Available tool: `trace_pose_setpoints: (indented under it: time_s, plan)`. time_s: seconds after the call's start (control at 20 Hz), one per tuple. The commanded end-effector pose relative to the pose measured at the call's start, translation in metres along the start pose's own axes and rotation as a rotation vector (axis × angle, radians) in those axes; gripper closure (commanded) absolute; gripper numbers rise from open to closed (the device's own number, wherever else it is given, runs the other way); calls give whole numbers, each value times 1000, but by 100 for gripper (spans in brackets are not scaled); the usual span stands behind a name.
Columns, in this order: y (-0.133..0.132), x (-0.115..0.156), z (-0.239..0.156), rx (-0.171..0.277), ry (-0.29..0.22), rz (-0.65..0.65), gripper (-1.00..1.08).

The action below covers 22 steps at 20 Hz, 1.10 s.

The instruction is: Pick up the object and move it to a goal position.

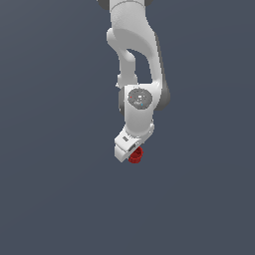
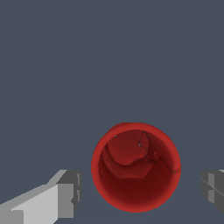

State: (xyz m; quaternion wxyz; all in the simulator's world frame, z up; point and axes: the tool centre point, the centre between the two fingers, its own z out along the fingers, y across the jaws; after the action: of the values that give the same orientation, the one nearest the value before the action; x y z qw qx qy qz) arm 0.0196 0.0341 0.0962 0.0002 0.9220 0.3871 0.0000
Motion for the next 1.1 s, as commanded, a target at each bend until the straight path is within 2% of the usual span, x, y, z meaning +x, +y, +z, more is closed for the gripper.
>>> trace_pose_setpoints:
  time_s: [0.0, 0.4, 0.65, 0.7, 1.05]
  plan:
    - [0, 0, 5, 0, 0, 0, -92]
    - [-1, -1, 42, 0, 0, -5, -92]
    - [0, 0, 49, 0, 0, -5, -92]
    - [0, 0, 49, 0, 0, -5, 108]
    - [0, 0, 49, 0, 0, -5, 108]
